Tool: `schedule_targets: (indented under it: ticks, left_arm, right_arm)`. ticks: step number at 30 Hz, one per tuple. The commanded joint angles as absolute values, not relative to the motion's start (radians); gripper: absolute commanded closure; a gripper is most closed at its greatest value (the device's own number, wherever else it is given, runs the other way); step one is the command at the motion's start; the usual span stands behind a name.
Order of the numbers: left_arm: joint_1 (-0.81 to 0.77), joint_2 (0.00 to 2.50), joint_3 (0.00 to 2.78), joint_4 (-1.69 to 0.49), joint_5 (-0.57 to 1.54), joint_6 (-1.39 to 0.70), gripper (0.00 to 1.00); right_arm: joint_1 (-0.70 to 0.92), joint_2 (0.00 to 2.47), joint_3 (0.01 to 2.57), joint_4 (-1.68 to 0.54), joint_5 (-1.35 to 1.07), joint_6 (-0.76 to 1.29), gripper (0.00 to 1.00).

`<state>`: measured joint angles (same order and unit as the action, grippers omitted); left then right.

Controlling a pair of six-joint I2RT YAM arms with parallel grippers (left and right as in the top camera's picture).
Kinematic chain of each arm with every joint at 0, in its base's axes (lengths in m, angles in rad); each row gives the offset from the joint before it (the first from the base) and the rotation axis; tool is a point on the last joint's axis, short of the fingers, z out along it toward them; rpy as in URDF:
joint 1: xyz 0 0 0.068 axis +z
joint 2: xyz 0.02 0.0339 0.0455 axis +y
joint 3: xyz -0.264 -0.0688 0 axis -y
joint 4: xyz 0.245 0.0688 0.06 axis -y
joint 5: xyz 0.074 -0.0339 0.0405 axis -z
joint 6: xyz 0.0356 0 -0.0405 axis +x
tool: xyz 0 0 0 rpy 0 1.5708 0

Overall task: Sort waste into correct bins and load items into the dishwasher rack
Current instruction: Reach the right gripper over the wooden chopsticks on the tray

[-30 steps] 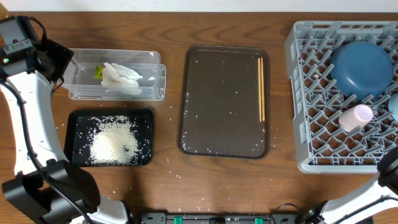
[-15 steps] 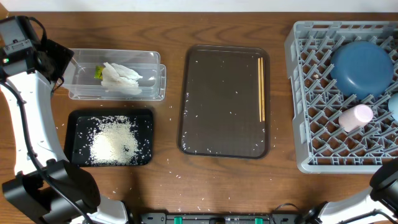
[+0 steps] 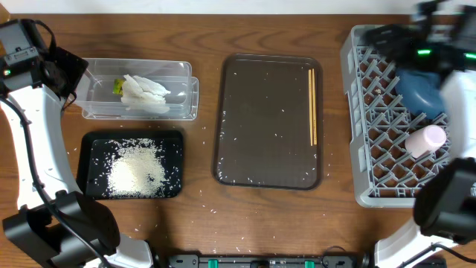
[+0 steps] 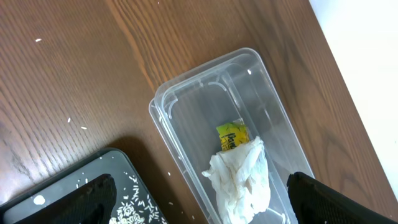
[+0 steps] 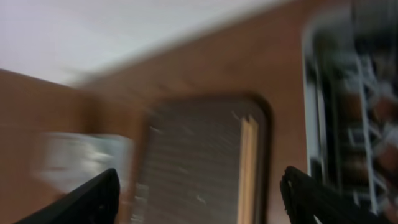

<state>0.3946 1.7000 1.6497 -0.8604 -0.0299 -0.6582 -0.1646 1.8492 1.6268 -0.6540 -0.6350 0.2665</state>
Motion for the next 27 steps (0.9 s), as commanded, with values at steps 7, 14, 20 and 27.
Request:
schedule_targets:
  ticks: [7,14,20,27]
  left_arm:
    - [0.396,1.693,1.655,-0.863,-0.031,-0.667,0.09]
    - [0.396,1.693,1.655,-0.863,-0.031,-0.667,0.09]
    - [0.396,1.693,1.655,-0.863,-0.031,-0.667,0.09]
    - [0.396,1.693,1.655,-0.863,-0.031,-0.667,0.09]
  right_arm:
    - [0.191,1.831,1.626,-0.779,0.072,0.249,0.01]
    - [0.319,1.846,1.621,-0.762,0.083,0.27,0.08]
    - [0.325,1.932,1.62,-0.754,0.105,0.382,0.26]
    - [0.305,2.074,1.621,-0.813,-0.086,0.375,0.37]
